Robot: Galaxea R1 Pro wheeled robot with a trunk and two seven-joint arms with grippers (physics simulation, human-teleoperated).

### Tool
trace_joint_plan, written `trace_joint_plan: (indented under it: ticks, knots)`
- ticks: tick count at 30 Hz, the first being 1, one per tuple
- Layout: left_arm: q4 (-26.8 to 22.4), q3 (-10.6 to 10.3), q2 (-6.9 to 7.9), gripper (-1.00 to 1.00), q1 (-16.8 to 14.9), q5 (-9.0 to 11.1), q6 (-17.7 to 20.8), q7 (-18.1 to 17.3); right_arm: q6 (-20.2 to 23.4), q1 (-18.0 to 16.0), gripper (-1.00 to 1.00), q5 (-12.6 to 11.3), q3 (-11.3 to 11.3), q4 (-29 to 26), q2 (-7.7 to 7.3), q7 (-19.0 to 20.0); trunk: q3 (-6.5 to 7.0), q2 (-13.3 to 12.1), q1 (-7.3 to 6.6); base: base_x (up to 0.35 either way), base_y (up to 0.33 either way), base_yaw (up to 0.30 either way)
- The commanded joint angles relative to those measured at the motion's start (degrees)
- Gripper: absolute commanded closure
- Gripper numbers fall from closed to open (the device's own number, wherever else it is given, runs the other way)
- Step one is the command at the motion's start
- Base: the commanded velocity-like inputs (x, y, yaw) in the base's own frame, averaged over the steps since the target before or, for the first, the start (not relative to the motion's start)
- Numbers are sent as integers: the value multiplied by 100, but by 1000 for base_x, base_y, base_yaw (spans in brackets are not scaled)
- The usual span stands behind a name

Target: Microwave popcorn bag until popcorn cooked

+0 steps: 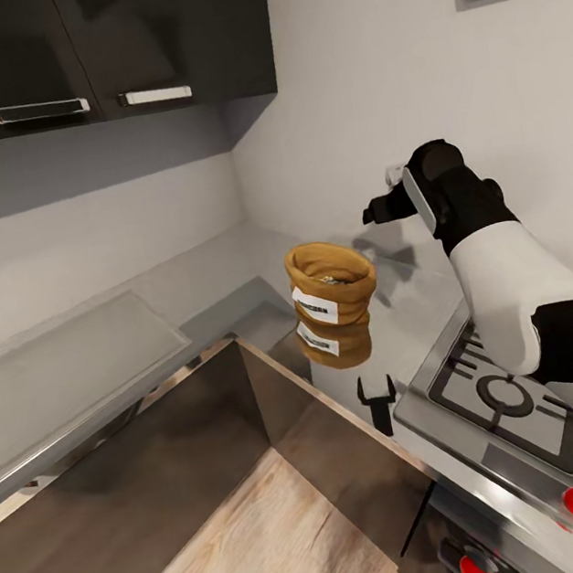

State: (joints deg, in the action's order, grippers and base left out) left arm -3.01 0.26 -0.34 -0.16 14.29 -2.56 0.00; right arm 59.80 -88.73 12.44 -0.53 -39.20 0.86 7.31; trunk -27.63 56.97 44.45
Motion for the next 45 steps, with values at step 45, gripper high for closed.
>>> trace_joint_plan:
  ticks: [45]
  knots:
    - [-7, 0, -1, -100, -2, 39, -16, 0, 20, 559, -100, 95, 3, 50, 266, 222, -5, 4, 0, 0, 0, 0]
